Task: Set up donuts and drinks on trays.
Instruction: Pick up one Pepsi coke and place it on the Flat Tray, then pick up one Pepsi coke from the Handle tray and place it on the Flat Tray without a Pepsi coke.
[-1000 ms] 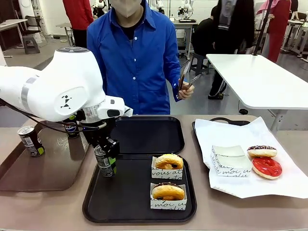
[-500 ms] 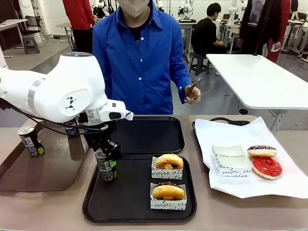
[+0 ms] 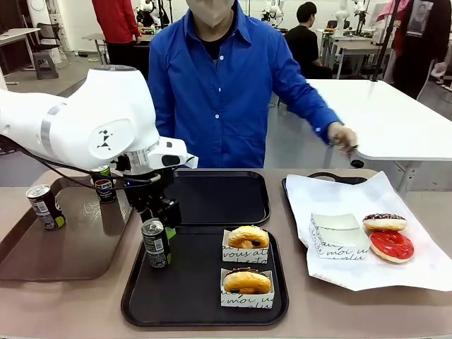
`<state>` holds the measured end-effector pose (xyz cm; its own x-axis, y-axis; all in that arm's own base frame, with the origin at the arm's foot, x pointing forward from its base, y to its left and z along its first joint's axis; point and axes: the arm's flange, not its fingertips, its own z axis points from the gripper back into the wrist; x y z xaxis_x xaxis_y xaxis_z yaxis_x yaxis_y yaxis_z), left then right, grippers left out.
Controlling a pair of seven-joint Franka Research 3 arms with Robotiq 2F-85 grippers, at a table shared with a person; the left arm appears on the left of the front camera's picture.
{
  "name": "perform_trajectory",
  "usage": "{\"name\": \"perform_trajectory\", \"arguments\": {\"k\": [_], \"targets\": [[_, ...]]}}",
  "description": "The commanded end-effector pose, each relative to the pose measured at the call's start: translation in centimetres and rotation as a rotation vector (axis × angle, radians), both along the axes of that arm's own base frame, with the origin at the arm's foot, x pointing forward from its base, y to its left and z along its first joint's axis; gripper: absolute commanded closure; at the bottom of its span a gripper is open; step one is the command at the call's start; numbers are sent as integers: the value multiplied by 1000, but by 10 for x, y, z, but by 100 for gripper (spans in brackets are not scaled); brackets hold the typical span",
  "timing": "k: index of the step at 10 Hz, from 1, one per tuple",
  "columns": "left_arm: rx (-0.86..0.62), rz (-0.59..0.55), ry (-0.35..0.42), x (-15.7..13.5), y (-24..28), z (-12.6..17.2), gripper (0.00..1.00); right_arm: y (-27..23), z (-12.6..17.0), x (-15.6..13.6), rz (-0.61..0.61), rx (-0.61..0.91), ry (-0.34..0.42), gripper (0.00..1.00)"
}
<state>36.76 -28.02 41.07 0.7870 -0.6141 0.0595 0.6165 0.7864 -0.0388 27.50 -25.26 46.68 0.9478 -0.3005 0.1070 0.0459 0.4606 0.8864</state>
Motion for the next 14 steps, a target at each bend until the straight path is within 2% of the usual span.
{"name": "perform_trajectory", "arguments": {"k": [1,4,6,8,9,14], "targets": [[11,-32,-22,-19,9,35,1,0,0,-1,5,4,-1,0],[57,-22,-52,-46,27,68,0,0,0,-1,5,4,-1,0],[48,3,-115,-68,45,84,0,0,0,-1,5,4,-1,0],[10,47,-97,-65,58,82,0,0,0,-1,5,4,-1,0],[34,6,-95,-63,40,88,0,0,0,-1,5,4,-1,0],[34,6,-95,-63,40,88,0,0,0,-1,5,4,-1,0]]}}
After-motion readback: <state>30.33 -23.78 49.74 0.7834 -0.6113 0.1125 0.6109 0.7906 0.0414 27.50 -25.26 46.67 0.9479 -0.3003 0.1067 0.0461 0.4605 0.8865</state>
